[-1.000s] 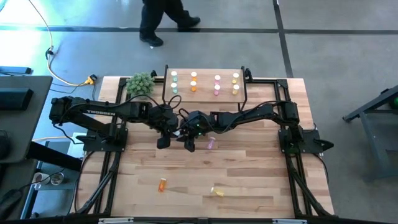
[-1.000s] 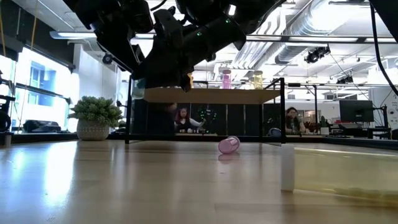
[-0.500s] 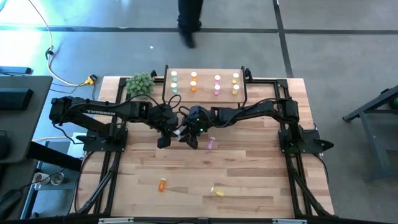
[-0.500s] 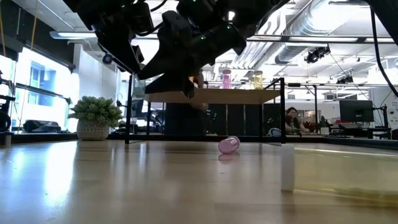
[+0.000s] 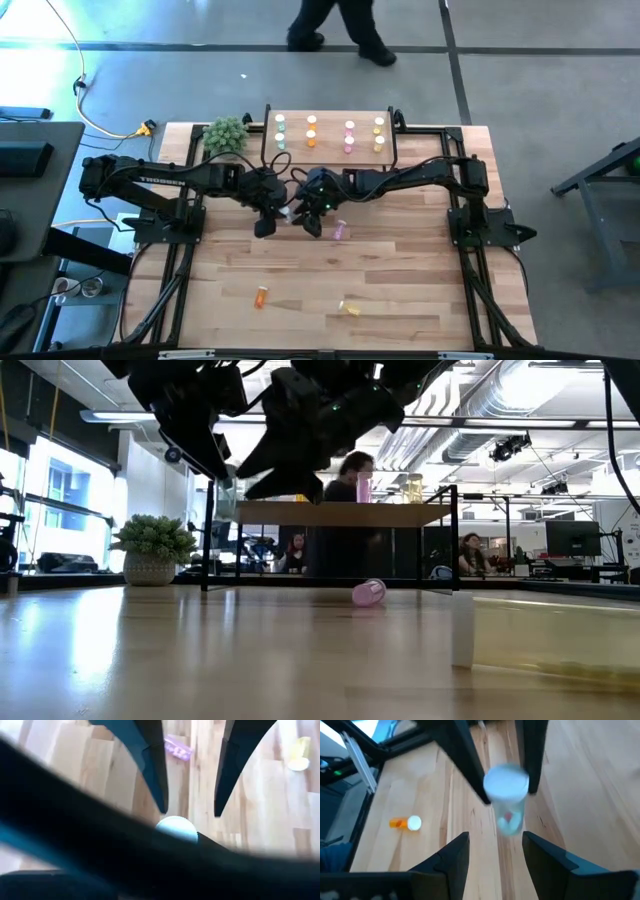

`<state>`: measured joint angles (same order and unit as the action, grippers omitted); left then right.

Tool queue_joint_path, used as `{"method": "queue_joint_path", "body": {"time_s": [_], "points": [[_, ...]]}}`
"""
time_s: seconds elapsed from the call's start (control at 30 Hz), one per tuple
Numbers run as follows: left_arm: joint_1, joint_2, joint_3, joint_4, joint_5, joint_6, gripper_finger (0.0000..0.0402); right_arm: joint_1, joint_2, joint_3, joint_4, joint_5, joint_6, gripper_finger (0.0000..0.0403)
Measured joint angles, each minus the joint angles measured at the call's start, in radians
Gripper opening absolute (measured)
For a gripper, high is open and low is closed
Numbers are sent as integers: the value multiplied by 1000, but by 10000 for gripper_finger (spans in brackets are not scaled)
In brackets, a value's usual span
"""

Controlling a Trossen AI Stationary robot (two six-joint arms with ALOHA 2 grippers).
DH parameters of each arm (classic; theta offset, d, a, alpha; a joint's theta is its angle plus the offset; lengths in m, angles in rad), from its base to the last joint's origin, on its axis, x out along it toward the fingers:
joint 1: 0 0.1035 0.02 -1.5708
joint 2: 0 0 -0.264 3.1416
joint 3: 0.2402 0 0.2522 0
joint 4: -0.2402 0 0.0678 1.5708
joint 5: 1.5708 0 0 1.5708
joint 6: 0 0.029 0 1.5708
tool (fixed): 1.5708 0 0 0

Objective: Pick and place medicine bottles onto shelf by color
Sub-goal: Put the blue pill bottle on the shelf aligned with the blue pill bottle

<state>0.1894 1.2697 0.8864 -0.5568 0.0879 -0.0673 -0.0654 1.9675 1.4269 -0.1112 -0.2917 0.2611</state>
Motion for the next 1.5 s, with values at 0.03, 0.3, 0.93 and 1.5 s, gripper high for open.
{"method": "queue_joint_path", "body": {"time_s": [0.03,0.3,0.93,1.5], "points": [[0,0,0,-1,-10,0,108,-1,0,0,-13,0,0,174],[0,0,0,0,-47,0,108,-5,0,0,-88,44,0,174],[0,0,0,-1,-77,0,108,12,0,0,-367,155,25,174],[6,-3,0,-2,-77,-8,108,74,-16,0,-557,403,110,174]]}}
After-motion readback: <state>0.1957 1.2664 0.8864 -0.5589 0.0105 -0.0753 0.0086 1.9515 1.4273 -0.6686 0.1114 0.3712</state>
